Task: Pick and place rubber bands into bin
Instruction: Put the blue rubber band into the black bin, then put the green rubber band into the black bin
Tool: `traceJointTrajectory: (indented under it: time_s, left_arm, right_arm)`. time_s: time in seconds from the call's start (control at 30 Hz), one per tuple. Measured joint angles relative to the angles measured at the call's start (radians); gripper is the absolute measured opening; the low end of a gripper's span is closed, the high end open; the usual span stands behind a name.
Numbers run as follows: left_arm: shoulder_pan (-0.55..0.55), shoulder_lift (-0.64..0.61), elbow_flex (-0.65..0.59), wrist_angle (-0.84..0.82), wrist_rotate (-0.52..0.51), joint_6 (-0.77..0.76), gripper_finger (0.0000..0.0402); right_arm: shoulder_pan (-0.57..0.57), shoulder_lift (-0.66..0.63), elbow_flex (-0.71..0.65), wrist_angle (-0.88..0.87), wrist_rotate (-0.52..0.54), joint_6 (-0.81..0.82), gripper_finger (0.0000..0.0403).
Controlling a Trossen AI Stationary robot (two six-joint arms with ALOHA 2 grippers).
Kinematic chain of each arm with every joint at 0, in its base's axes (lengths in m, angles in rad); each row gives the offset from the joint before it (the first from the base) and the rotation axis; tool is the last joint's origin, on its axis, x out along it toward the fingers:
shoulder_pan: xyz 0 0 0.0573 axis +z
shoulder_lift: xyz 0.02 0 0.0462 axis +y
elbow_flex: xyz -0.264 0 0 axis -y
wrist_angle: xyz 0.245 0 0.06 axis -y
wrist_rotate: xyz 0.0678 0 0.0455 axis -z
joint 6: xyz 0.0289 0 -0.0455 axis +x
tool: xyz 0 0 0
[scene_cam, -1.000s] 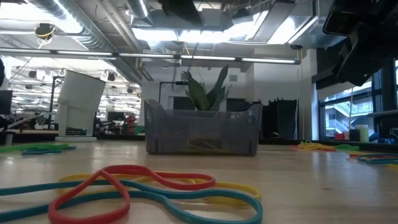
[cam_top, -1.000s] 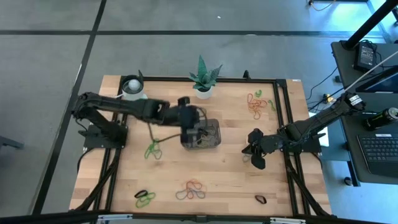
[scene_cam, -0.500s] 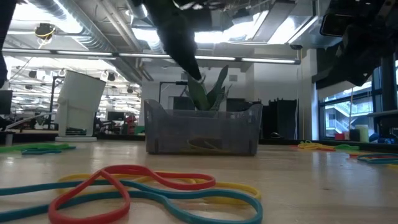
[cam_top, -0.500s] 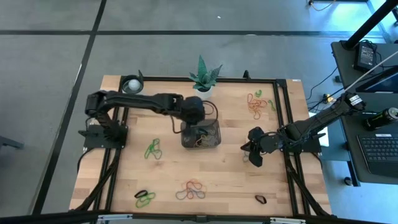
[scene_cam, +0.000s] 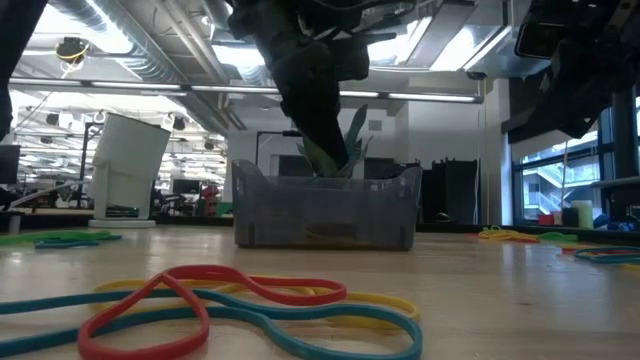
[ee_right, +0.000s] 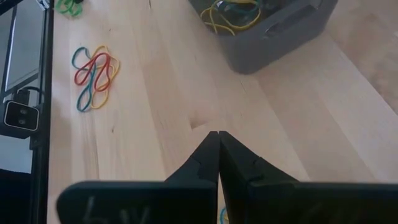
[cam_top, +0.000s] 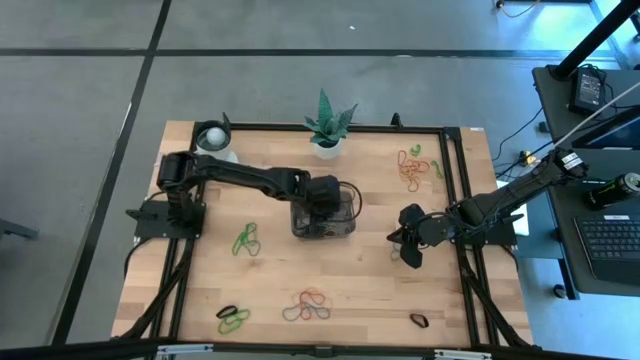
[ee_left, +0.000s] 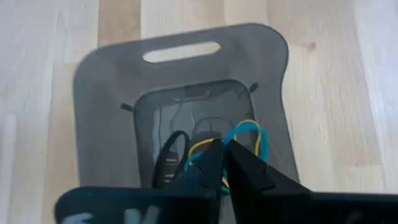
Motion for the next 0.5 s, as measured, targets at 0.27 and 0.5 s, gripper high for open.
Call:
traceJointTrajectory:
  time_s: [0.27,0.5]
  left_arm:
    - [-0.014,0.000,0.000,-0.001,-0.017,-0.099,0.0067]
    - [0.003,-0.028,0.000,-0.020,-0.017,-0.209,0.0072]
  right_arm:
    - [0.000,0.000,0.000,0.000,-0.002,-0.002,0.0008]
    - [0.000,0.000,0.000,0.000,-0.002,-0.003,0.0008]
